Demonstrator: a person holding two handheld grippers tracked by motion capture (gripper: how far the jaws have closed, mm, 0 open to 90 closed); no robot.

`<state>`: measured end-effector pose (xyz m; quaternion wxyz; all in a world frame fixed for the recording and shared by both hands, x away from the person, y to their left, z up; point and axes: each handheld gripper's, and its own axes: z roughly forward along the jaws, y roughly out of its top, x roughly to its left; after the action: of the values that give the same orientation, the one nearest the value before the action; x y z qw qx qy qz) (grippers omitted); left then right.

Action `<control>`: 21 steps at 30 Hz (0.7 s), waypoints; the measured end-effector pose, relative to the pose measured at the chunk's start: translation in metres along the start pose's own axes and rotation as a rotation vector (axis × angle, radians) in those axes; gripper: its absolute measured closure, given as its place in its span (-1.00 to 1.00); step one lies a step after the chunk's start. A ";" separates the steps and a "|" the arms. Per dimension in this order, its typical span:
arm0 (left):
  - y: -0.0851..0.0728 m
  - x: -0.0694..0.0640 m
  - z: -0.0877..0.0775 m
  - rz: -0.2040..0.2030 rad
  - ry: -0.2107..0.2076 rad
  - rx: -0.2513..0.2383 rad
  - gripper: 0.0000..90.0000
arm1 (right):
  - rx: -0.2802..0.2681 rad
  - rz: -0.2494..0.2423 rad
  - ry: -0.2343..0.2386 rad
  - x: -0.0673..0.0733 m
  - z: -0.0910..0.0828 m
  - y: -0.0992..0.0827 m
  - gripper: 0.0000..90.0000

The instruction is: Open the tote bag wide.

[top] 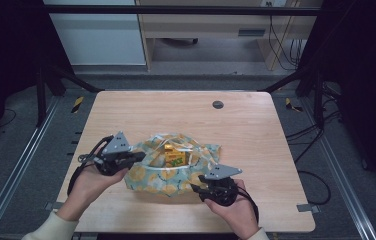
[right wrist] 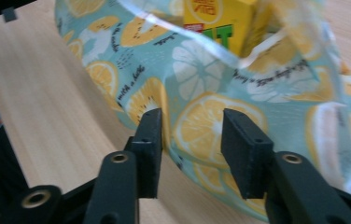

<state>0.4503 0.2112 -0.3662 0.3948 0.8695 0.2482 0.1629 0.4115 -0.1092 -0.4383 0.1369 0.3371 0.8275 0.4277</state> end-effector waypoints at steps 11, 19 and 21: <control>-0.051 -0.014 0.010 -0.002 -0.021 0.079 0.99 | -0.083 0.022 -0.094 -0.017 -0.016 0.019 0.14; -0.075 -0.008 0.022 -0.029 -0.020 0.109 0.99 | -0.082 0.010 -0.108 -0.044 0.010 0.053 -0.04; -0.079 -0.007 0.023 -0.036 -0.023 0.116 0.99 | -0.084 0.014 -0.124 -0.051 0.016 0.058 0.07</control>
<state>0.4316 0.2376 -0.4418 0.3496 0.8881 0.2681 0.1310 0.4832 -0.1104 -0.4050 0.1993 0.3626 0.7963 0.4414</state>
